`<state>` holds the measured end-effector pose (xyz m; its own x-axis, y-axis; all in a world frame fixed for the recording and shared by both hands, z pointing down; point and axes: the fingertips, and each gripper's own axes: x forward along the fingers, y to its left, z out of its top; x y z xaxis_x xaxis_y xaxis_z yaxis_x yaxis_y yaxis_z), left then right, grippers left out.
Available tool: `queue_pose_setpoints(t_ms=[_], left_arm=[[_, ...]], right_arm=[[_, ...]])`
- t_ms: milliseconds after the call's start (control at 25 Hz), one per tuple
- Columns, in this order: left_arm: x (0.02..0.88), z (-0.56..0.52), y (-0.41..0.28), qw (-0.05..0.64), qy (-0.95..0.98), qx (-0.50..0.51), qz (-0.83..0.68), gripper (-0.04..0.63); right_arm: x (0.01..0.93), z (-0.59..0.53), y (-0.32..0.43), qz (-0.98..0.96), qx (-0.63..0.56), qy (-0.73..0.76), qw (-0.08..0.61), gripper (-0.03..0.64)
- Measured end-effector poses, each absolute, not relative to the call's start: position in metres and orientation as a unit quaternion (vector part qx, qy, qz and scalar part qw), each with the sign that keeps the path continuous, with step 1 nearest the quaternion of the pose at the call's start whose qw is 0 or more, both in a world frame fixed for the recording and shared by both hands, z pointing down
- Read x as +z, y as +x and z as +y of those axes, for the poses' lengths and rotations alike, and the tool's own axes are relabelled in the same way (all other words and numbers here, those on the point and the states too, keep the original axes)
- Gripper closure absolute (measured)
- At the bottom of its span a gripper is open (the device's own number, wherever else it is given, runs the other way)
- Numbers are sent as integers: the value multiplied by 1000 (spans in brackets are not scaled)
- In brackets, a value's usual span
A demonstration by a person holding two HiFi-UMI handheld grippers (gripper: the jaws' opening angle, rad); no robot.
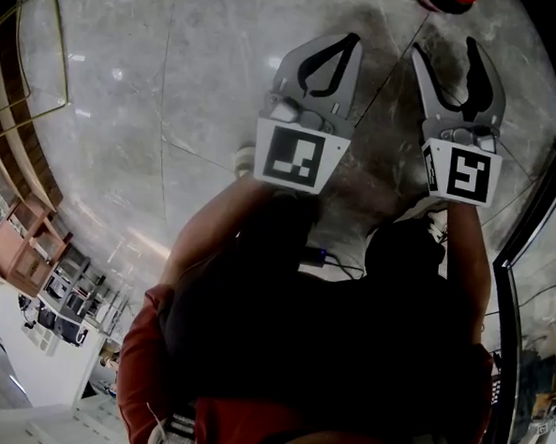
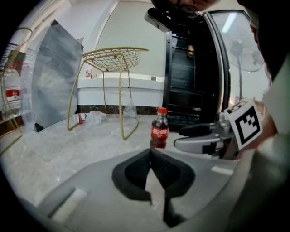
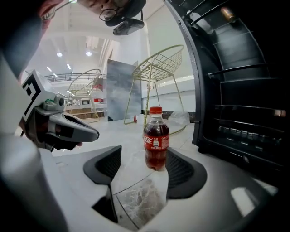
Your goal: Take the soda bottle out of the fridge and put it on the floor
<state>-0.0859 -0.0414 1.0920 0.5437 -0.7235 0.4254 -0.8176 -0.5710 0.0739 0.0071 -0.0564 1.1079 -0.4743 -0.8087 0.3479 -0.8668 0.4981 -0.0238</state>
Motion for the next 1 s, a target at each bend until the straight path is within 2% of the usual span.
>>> queue_pose_setpoints(t_ms=[240, 400, 480, 680, 1000], left_arm=[[1092, -42, -87, 136, 867, 174, -446, 595], [1093, -42, -86, 138, 867, 173, -447, 595], [1093, -41, -85, 137, 867, 175, -445, 595], [1094, -42, -85, 140, 867, 173, -446, 595], [1095, -42, -85, 139, 867, 173, -445, 595]], right_arm=[[1104, -60, 6, -853, 108, 492, 136, 314], [1105, -60, 7, -852, 110, 494, 136, 351], [1104, -59, 7, -853, 108, 492, 137, 374], [1102, -58, 8, -855, 101, 492, 131, 483], [1099, -58, 4, -858, 106, 489, 120, 572]])
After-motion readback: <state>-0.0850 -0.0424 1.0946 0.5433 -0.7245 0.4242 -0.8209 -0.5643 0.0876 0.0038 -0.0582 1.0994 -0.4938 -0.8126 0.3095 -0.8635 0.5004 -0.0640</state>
